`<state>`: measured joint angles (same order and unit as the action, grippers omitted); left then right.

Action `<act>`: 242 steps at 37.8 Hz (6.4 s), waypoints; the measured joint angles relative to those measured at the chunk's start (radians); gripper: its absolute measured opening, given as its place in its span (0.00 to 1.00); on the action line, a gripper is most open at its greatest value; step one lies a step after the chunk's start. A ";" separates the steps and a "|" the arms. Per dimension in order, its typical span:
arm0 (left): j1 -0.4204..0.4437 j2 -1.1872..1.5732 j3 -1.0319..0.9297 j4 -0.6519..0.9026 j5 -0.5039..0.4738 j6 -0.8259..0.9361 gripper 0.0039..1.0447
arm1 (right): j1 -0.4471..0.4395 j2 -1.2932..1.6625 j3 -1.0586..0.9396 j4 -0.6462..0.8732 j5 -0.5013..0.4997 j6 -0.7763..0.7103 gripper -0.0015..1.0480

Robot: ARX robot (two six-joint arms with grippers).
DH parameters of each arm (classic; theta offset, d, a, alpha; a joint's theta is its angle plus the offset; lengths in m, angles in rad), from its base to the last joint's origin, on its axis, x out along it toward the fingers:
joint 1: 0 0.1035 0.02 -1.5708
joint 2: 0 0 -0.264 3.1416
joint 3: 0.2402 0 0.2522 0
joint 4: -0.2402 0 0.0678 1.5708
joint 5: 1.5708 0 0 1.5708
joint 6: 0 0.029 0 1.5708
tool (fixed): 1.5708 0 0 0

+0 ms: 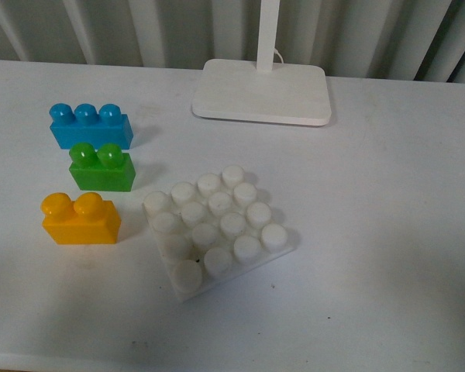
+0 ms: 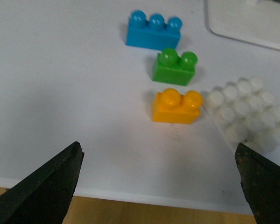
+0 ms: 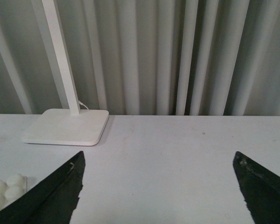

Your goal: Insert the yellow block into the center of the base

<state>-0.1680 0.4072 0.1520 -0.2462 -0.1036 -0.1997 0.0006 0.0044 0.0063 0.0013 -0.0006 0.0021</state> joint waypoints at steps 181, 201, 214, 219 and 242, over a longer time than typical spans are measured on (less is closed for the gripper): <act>-0.572 1.482 0.807 0.174 -0.308 -0.641 0.62 | 0.000 0.000 0.000 0.000 0.000 0.001 0.91; -0.571 1.519 0.827 0.212 -0.325 -0.658 0.62 | 0.000 0.000 0.000 0.000 0.000 0.001 0.91; -0.581 1.518 0.816 0.226 -0.337 -0.633 0.62 | 0.000 0.000 0.000 0.000 0.000 0.001 0.91; -0.589 1.514 0.804 0.227 -0.346 -0.642 0.62 | 0.000 0.000 0.000 0.000 0.000 0.001 0.91; -0.620 1.494 0.695 0.307 -0.454 -0.741 0.62 | 0.000 0.000 0.000 0.000 0.000 0.001 0.91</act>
<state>-0.7876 1.9015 0.8471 0.0608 -0.5575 -0.9405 0.0006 0.0044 0.0063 0.0013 -0.0006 0.0029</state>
